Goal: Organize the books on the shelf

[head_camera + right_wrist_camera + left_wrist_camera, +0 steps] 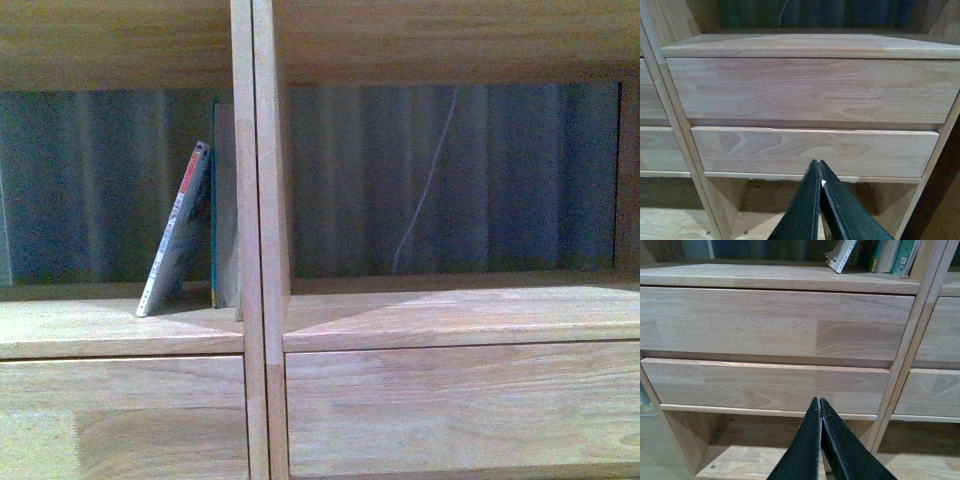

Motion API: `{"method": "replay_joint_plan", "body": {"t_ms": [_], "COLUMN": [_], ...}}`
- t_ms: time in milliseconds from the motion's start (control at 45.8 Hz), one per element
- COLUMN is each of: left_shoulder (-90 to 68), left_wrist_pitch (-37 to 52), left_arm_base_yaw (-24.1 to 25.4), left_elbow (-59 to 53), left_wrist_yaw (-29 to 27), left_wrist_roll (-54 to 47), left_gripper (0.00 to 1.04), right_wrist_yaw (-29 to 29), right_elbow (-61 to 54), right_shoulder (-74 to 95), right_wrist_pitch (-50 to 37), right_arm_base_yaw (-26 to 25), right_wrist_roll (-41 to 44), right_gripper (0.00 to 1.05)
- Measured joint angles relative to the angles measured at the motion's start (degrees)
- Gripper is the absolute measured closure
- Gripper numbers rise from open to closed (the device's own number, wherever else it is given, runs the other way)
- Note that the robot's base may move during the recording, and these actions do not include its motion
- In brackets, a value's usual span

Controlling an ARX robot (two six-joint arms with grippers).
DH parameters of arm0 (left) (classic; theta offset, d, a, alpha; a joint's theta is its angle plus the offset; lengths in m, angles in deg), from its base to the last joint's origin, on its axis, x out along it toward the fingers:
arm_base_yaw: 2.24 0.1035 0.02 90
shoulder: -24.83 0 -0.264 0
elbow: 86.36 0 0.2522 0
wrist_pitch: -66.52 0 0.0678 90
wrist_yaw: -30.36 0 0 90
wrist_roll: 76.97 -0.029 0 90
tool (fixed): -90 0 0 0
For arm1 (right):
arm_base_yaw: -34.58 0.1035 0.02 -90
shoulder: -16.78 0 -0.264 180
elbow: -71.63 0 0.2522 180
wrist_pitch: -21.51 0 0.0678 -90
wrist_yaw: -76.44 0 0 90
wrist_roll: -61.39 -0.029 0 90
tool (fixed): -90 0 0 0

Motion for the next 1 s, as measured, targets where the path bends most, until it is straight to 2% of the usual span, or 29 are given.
{"method": "replay_joint_plan", "body": {"t_ms": [284, 306, 633, 764, 830, 1005], "left_shoulder": [0.0, 0.0, 0.0, 0.0, 0.0, 0.0], "left_wrist_pitch": [0.0, 0.0, 0.0, 0.0, 0.0, 0.0], "left_arm_base_yaw": [0.0, 0.0, 0.0, 0.0, 0.0, 0.0], "left_elbow": [0.0, 0.0, 0.0, 0.0, 0.0, 0.0], "left_wrist_yaw": [0.0, 0.0, 0.0, 0.0, 0.0, 0.0], "left_wrist_roll": [0.1, 0.0, 0.0, 0.0, 0.0, 0.0], "left_gripper": [1.02, 0.97, 0.28, 0.09, 0.07, 0.07], "right_wrist_yaw": [0.0, 0.0, 0.0, 0.0, 0.0, 0.0], "right_elbow": [0.0, 0.0, 0.0, 0.0, 0.0, 0.0], "right_shoulder": [0.0, 0.0, 0.0, 0.0, 0.0, 0.0], "right_wrist_pitch": [0.0, 0.0, 0.0, 0.0, 0.0, 0.0], "right_arm_base_yaw": [0.0, 0.0, 0.0, 0.0, 0.0, 0.0], "right_wrist_roll": [0.0, 0.1, 0.1, 0.1, 0.1, 0.1], "right_gripper": [1.02, 0.99, 0.31, 0.14, 0.06, 0.07]}}
